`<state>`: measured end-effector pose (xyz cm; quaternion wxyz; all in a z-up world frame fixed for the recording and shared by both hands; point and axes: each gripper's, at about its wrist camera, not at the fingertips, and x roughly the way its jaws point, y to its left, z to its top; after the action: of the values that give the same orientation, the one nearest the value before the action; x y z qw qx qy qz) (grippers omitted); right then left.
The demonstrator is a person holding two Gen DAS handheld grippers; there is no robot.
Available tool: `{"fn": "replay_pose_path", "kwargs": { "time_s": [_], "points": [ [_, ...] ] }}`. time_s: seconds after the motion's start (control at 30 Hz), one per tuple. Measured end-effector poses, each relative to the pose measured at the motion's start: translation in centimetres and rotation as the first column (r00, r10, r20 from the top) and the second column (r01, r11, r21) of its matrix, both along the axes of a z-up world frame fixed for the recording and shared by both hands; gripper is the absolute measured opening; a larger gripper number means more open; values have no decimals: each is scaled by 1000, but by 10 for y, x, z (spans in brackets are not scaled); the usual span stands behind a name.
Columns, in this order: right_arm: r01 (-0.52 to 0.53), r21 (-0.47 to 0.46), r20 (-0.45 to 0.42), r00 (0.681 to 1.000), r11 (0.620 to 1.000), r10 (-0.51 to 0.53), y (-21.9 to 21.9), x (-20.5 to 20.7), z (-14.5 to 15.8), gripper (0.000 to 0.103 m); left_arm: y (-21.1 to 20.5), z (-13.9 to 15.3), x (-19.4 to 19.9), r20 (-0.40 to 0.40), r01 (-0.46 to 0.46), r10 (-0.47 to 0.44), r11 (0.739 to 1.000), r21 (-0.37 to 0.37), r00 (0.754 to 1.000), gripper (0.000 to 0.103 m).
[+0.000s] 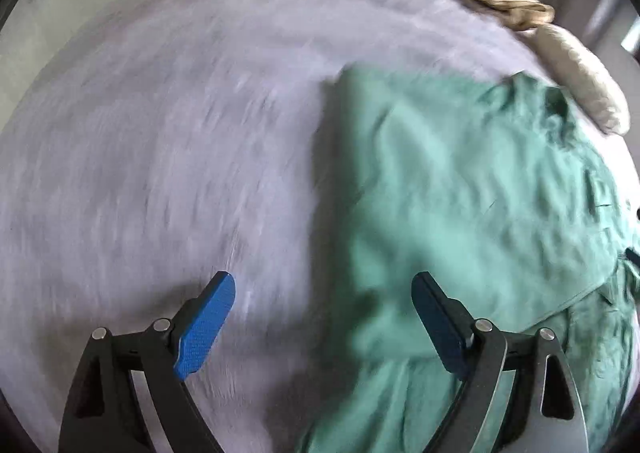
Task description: Fold large clothes
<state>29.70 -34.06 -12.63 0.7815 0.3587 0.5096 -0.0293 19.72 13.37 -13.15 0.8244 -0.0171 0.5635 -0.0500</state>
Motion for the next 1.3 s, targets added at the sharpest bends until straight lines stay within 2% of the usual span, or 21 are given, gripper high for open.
{"fn": "replay_pose_path", "kwargs": {
  "time_s": [0.07, 0.13, 0.23, 0.27, 0.37, 0.4, 0.43, 0.47, 0.5, 0.53, 0.57, 0.6, 0.73, 0.8, 0.87, 0.97, 1.03, 1.1, 1.13, 1.2, 1.3],
  "points": [
    [8, 75, 3, 1000, 997, -8, -2, -13, -2, 86, -6, 4, 28, 3, 45, -45, 999, 11, 999, 91],
    [-10, 221, 29, 1000, 975, 3, 14, -28, -8, 86, -11, -5, 59, -43, 75, -76, 997, -19, 996, 91],
    [-98, 445, 34, 995, 890, 92, 76, -35, -30, 86, -15, -28, 90, -139, 82, -90, 995, -62, 986, 91],
    [-127, 510, 31, 991, 851, 130, 106, -35, -40, 86, -17, -33, 96, -152, 84, -93, 994, -64, 984, 91],
    [-181, 605, 20, 977, 776, 213, 182, -31, -62, 84, -21, -38, 110, -163, 80, -93, 994, -80, 982, 90],
    [-193, 622, 18, 973, 759, 232, 206, -27, -69, 81, -21, -37, 114, -157, 79, -93, 992, -96, 983, 74],
    [-195, 631, 10, 970, 751, 243, 227, -24, -77, 77, -22, -37, 116, -156, 80, -96, 991, -106, 983, 41],
    [-188, 634, -2, 970, 750, 244, 241, -19, -84, 75, -26, -38, 123, -165, 77, -94, 991, -108, 982, 24],
    [-174, 631, -16, 971, 756, 237, 251, -17, -90, 64, -26, -38, 128, -177, 65, -82, 993, -96, 981, 11],
    [-159, 622, -37, 972, 767, 231, 256, -12, -95, 33, -25, -36, 131, -173, 63, -79, 993, -101, 982, 8],
    [-144, 614, -62, 971, 776, 229, 262, -8, -99, 10, -22, -33, 133, -162, 66, -82, 992, -103, 983, 6],
    [-122, 619, -90, 970, 776, 225, 266, -4, -104, 3, -21, -29, 135, -146, 80, -94, 992, -101, 985, 6],
    [-130, 632, -61, 975, 764, 216, 282, -3, -104, 2, -27, -30, 133, -114, 150, -153, 988, -37, 982, 6],
    [-126, 634, -93, 967, 763, 236, 295, -5, -117, 2, -31, -37, 134, -121, 161, -160, 987, -7, 980, 6],
    [-112, 617, -124, 964, 779, 236, 298, -6, -126, 2, -36, -38, 134, -111, 156, -153, 988, 18, 982, 6],
    [-156, 609, -129, 948, 777, 292, 288, -7, -114, 3, -41, -29, 132, -86, 149, -144, 987, 52, 986, 6],
    [-269, 533, -93, 924, 803, 371, 273, -9, -86, 7, -40, -15, 128, -51, 137, -134, 988, 73, 990, 6],
    [-321, 414, -46, 927, 852, 372, 238, -13, -54, 7, -39, -1, 121, -20, 132, -131, 989, 65, 991, 6],
    [-322, 363, -33, 933, 875, 357, 221, -16, -44, 7, -39, 5, 116, -11, 128, -127, 990, 55, 992, 6],
    [-279, 199, -23, 957, 939, 289, 172, -24, -25, 7, -42, 15, 100, 5, 125, -125, 991, 41, 992, 6],
    [-169, 25, -17, 985, 985, 169, 108, -24, -10, 7, -45, 10, 77, 0, 136, -136, 990, 48, 991, 6]
  ]
}}
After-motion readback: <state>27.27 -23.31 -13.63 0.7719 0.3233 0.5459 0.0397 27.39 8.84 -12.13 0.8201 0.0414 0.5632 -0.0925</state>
